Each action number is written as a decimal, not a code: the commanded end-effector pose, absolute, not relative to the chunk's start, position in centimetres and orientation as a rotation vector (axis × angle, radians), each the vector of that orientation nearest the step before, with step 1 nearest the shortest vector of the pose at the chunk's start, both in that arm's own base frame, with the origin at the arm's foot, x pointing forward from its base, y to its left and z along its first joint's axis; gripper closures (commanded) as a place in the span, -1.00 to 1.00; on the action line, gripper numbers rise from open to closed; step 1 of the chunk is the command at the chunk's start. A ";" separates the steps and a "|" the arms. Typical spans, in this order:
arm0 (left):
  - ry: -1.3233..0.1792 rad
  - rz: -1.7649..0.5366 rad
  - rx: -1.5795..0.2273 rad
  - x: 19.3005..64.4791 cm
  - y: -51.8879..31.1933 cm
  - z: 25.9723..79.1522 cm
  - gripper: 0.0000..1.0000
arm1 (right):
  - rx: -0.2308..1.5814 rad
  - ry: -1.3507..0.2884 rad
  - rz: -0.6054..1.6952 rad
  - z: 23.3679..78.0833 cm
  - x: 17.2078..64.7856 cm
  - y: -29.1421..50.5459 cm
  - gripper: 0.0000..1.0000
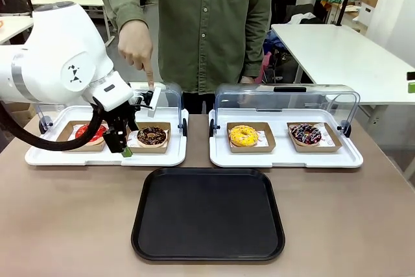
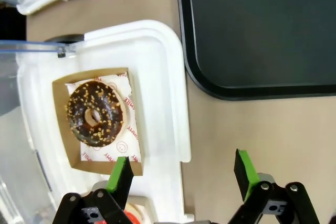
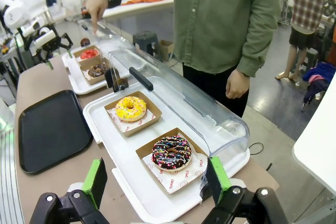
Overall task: Move the second donut from the left to the tray.
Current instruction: Pick up the Paper togo box containing the Donut indicated by the person and place it on the Handle tray.
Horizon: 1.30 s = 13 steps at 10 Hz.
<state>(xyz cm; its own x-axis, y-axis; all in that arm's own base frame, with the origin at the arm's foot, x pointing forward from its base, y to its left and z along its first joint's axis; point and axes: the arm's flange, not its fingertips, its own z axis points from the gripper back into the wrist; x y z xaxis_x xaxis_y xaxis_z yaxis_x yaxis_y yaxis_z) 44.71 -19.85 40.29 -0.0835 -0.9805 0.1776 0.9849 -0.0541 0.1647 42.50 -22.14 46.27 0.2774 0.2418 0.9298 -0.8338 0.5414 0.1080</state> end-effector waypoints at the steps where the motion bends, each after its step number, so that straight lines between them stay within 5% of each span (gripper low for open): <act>1: -0.235 -1.594 0.027 47.5 -19.2 38.5 -1.00 | 0.682 -1.065 0.803 46.4 42.6 -22.1 -1.00; 13: -0.214 -1.571 0.129 52.8 -18.6 32.7 -1.00 | 0.682 -1.065 0.803 46.4 42.6 -22.1 -1.00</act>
